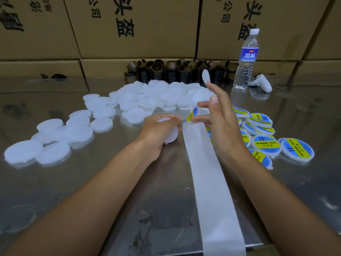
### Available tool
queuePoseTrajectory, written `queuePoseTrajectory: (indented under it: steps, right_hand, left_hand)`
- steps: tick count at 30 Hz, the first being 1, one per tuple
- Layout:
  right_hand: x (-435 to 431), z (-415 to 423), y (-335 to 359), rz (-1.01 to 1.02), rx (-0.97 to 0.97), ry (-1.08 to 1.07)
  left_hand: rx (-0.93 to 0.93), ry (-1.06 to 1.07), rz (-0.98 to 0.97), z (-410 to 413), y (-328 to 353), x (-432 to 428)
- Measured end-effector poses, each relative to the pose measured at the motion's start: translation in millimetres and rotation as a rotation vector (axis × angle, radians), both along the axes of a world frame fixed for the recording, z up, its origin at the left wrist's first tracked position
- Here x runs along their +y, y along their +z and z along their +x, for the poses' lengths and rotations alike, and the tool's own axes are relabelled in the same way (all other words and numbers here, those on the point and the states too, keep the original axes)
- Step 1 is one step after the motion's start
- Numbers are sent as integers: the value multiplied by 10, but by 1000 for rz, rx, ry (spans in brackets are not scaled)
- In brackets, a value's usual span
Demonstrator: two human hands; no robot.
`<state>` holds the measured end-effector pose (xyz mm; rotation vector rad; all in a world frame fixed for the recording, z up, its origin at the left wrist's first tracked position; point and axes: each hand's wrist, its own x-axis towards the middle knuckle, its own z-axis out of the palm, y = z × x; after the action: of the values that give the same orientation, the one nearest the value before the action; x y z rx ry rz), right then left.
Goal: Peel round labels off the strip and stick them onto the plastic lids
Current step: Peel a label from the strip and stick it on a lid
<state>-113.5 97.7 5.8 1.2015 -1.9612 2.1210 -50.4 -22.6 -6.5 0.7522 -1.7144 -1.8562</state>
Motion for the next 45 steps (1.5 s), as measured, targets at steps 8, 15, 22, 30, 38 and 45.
queuePoseTrajectory:
  steps: [8, 15, 22, 30, 38, 45]
  right_hand:
    - [-15, -49, -51, 32, 34, -86]
    - [30, -43, 5, -47, 63, -97]
    - [34, -28, 29, -75, 58, 56]
    - [22, -34, 3, -40, 55, 178]
    - [-7, -25, -65, 98, 117, 161]
    - [1, -4, -103, 256, 278, 109]
  left_hand:
    - [186, -45, 284, 3, 116, 24]
    - [197, -196, 396, 34, 141, 54]
    - [177, -225, 378, 15, 112, 35]
    - [148, -282, 306, -13, 86, 50]
    - [120, -376, 257, -18, 66, 60]
    - [139, -500, 265, -12, 55, 53]
